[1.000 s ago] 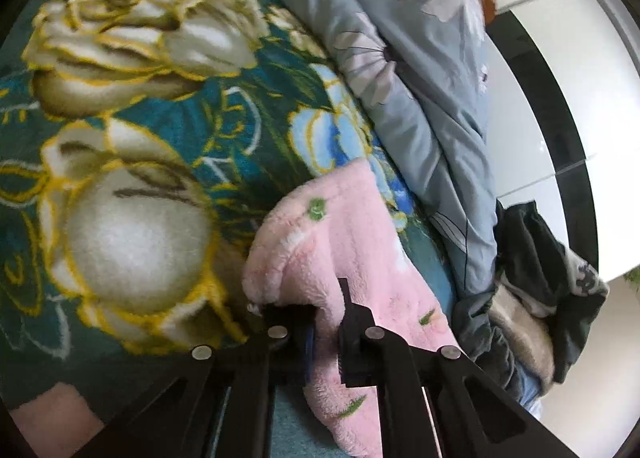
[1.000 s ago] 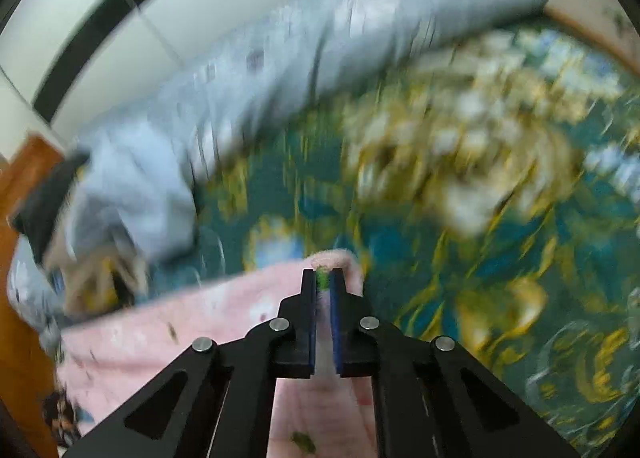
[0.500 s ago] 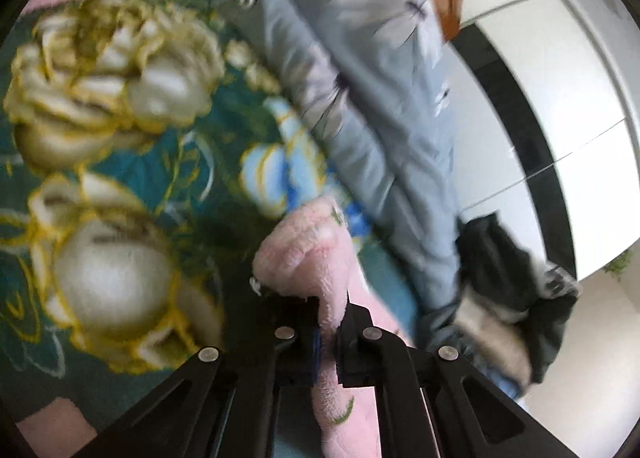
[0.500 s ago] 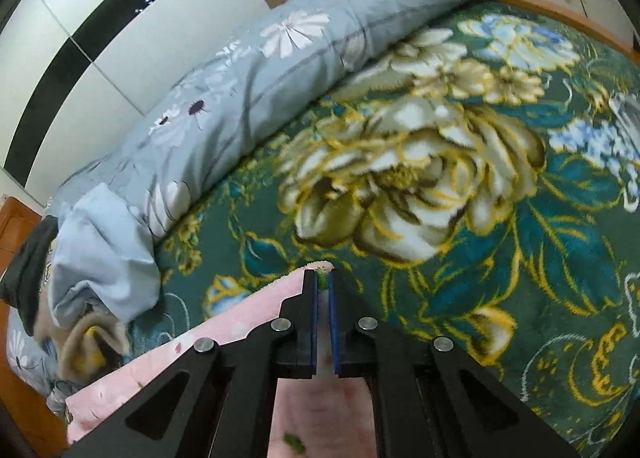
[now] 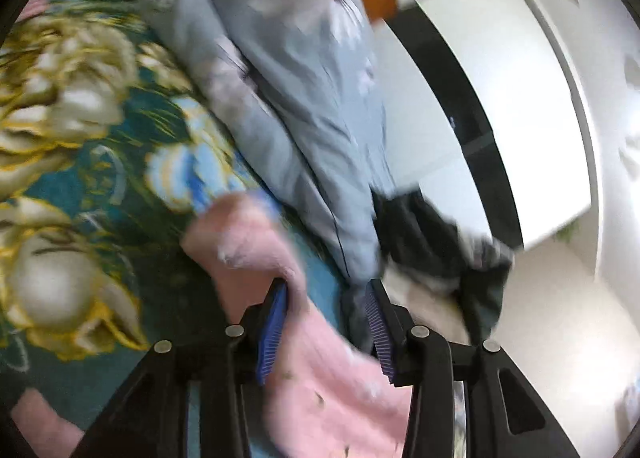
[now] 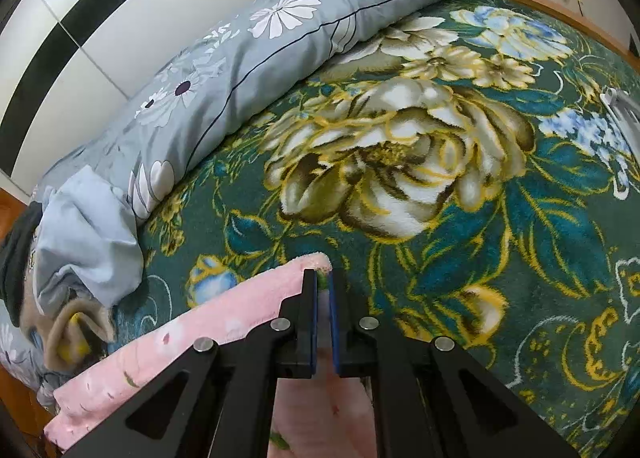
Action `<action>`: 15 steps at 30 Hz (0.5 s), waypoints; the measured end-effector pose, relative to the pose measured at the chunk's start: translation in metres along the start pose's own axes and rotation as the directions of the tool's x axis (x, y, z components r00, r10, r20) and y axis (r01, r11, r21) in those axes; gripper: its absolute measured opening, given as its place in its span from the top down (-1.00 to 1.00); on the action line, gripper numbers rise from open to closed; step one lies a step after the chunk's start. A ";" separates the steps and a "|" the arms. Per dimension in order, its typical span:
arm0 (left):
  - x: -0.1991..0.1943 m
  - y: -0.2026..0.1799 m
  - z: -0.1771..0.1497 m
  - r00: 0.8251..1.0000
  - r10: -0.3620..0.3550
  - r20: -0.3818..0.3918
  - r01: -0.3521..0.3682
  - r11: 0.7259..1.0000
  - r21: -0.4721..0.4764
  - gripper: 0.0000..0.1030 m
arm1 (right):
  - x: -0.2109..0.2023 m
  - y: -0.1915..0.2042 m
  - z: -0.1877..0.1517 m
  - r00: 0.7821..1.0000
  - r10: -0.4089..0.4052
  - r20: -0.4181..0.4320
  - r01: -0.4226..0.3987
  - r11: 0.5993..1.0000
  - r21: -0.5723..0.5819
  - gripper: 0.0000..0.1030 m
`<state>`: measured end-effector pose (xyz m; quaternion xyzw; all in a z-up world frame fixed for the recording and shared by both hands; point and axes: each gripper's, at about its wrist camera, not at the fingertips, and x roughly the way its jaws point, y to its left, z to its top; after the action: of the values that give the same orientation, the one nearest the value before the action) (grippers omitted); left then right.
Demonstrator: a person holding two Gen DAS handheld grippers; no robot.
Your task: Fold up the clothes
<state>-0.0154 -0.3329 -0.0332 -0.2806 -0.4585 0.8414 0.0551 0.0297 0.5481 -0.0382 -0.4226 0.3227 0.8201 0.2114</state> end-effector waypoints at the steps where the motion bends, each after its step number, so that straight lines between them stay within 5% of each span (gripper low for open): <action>1: 0.004 -0.001 -0.002 1.000 0.021 -0.008 -0.021 1.000 0.013 0.15 | 0.000 0.000 -0.001 1.000 0.000 -0.002 0.000 1.000 0.001 0.89; 11: 0.039 -0.035 -0.027 0.982 0.090 -0.165 -0.062 0.984 0.164 0.12 | -0.002 0.000 -0.008 1.000 -0.004 -0.024 0.004 1.000 0.010 0.88; 15: -0.009 -0.011 -0.009 0.987 0.155 0.033 -0.157 0.986 0.051 0.08 | -0.004 -0.002 -0.010 1.000 0.006 -0.026 -0.006 1.000 0.012 0.87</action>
<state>-0.0051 -0.3235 -0.0247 -0.3020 -0.4130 0.8591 -0.0101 0.0391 0.5420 -0.0404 -0.4310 0.3314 0.8133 0.2072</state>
